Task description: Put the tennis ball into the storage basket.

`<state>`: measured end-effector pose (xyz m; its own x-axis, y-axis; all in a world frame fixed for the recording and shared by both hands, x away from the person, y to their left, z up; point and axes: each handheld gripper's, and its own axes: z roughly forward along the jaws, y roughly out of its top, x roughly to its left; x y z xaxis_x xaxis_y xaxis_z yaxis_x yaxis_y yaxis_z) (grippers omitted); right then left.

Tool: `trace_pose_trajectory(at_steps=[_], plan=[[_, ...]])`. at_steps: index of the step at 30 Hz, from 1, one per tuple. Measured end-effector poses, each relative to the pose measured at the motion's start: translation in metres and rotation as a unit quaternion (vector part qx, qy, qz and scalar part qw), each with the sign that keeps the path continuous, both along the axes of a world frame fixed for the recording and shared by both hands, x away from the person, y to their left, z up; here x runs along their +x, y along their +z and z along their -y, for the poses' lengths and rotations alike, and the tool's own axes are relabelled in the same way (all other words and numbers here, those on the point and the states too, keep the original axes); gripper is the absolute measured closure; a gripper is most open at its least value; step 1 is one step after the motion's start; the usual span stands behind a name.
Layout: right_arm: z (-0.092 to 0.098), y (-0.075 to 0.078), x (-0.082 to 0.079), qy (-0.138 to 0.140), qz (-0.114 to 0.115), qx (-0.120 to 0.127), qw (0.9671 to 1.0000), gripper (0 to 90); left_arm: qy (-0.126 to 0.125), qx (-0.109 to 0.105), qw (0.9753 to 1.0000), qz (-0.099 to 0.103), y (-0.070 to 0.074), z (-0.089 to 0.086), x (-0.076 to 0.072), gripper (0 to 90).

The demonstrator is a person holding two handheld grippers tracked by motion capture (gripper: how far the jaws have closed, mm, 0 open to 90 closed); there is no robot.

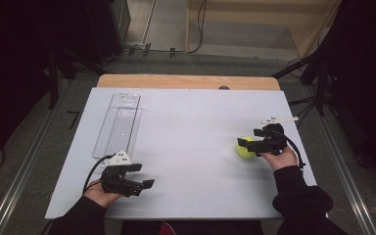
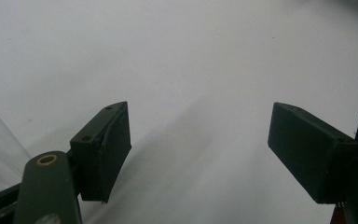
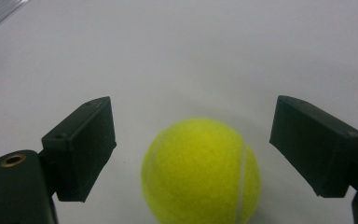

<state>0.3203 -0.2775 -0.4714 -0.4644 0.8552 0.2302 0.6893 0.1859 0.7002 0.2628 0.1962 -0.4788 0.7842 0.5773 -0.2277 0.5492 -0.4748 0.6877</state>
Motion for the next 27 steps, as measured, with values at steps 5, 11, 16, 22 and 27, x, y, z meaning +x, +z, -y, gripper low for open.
trace_pose_trajectory(at_steps=[5,11,16,22,27], plan=[[-0.002,-0.005,-0.002,-0.003,0.0,-0.002,1.0,12.2,-0.001,-0.001,1.0,0.0,0.0,0.0,0.0,22.0],[-0.002,-0.011,-0.001,-0.004,-0.009,-0.002,1.0,12.2,0.0,-0.002,1.0,0.0,0.0,0.0,0.0,22.0],[-0.002,-0.015,-0.002,-0.008,-0.011,-0.001,0.9999,12.2,0.0,-0.002,1.0,0.001,0.0,0.0,0.0,22.0],[-0.002,-0.02,-0.001,-0.008,-0.019,-0.002,0.9998,12.2,0.0,-0.002,1.0,0.001,0.0,0.0,0.0,22.0],[-0.003,-0.023,-0.001,-0.008,-0.021,-0.009,0.9997,12.2,0.001,-0.002,1.0,0.001,0.001,0.0,0.0,22.0]])
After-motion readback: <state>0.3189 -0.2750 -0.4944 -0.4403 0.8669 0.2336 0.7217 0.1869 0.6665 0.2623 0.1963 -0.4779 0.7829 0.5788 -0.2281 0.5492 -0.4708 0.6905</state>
